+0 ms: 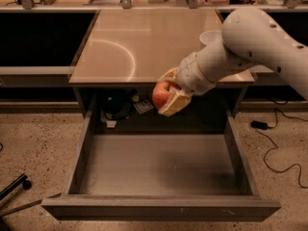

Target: Place apple into top drawer

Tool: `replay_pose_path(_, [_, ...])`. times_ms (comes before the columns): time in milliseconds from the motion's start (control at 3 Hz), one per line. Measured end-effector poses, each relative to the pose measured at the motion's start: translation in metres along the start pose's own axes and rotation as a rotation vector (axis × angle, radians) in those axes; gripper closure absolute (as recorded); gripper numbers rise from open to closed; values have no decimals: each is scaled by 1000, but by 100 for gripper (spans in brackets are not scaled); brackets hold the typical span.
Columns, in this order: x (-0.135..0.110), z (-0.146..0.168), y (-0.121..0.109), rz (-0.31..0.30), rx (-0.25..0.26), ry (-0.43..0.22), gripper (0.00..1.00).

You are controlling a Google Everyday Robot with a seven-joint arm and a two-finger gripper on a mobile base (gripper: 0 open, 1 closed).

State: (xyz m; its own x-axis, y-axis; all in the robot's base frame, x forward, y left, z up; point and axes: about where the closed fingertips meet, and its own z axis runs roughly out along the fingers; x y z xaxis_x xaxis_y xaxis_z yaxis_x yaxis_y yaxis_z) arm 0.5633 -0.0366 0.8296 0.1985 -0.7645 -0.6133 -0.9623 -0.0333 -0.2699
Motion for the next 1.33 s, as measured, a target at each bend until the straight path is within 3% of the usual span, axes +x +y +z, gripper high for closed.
replay_pose_path(333, [27,36,13,26,-11,-10,100])
replay_pose_path(1000, [62,106,6,81,12,-30,100])
replay_pose_path(1333, [62,106,7,82,12,-30,100])
